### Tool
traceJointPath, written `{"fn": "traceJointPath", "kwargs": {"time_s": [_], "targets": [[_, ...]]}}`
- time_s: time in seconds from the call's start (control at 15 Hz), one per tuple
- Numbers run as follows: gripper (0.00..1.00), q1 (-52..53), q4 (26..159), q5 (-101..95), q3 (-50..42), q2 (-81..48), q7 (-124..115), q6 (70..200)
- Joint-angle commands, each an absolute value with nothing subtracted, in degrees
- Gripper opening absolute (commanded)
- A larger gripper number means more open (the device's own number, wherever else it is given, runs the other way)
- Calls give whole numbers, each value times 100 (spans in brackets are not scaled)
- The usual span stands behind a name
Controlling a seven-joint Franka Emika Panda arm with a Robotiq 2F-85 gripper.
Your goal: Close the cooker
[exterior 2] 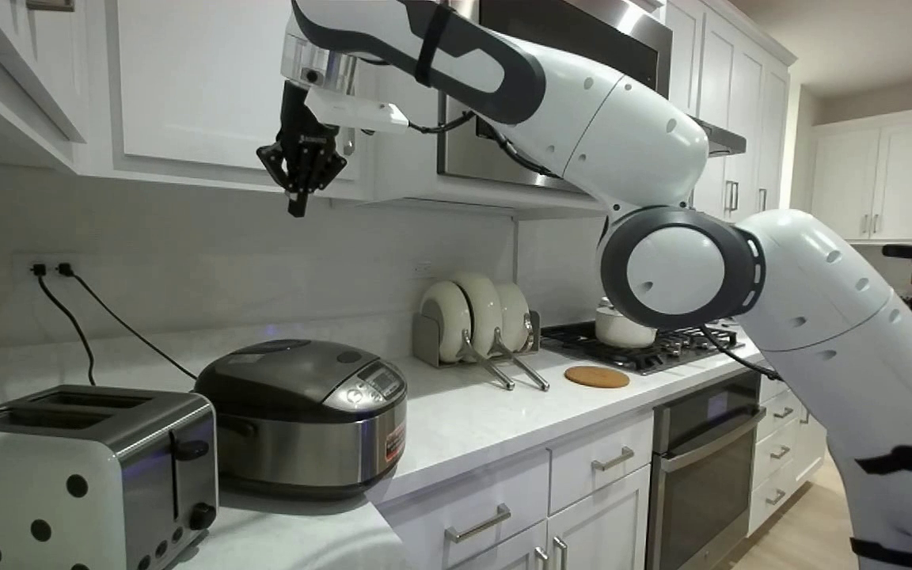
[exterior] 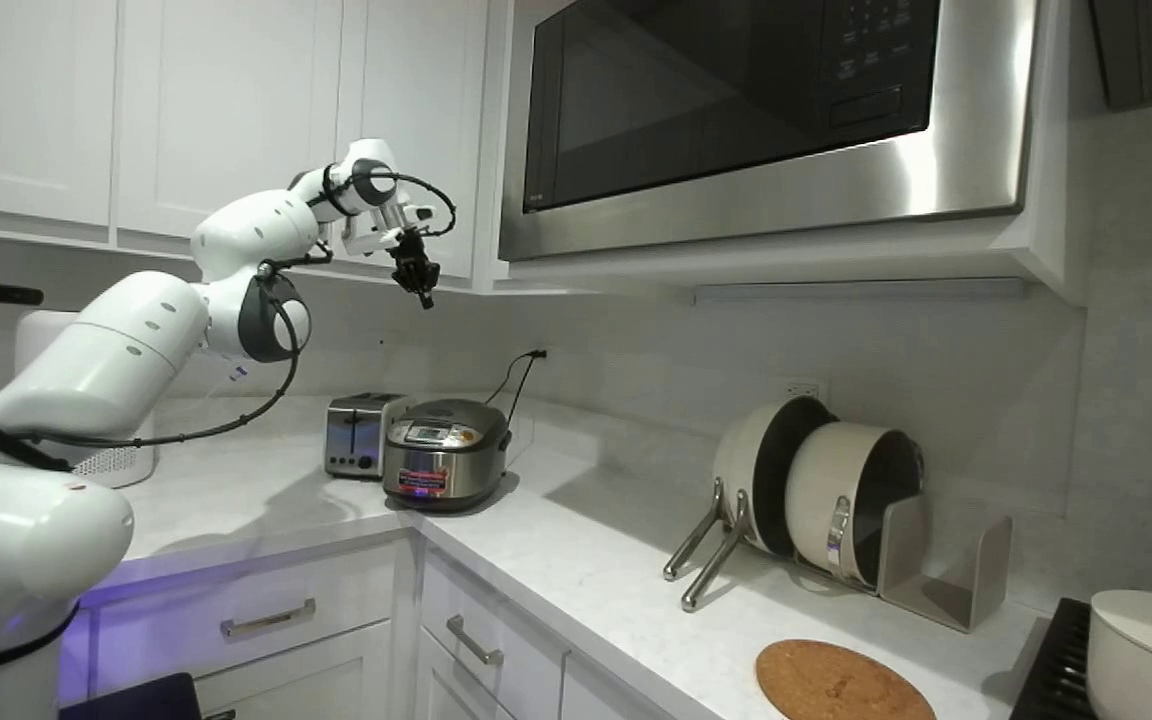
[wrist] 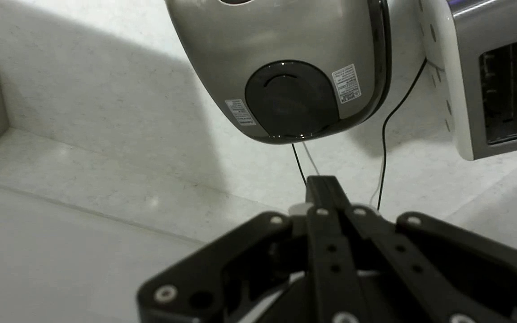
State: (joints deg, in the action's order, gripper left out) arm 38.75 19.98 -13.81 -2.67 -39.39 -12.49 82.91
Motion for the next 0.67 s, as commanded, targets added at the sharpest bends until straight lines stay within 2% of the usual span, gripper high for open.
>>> {"fn": "traceJointPath", "kwargs": {"time_s": [0.0, 0.33, 0.4, 0.47, 0.6], "targets": [[0, 3937, 2078, -1410, -288, -3639, -1150, 7902], [0, 3975, 2027, -1569, -344, -3262, -1139, 7661], [26, 3978, 2029, -1581, -334, -3157, -1136, 7589], [28, 3981, 2031, -1597, -328, -3063, -1139, 7531], [41, 3995, 2058, -1630, -315, -2893, -1142, 7367]]}}
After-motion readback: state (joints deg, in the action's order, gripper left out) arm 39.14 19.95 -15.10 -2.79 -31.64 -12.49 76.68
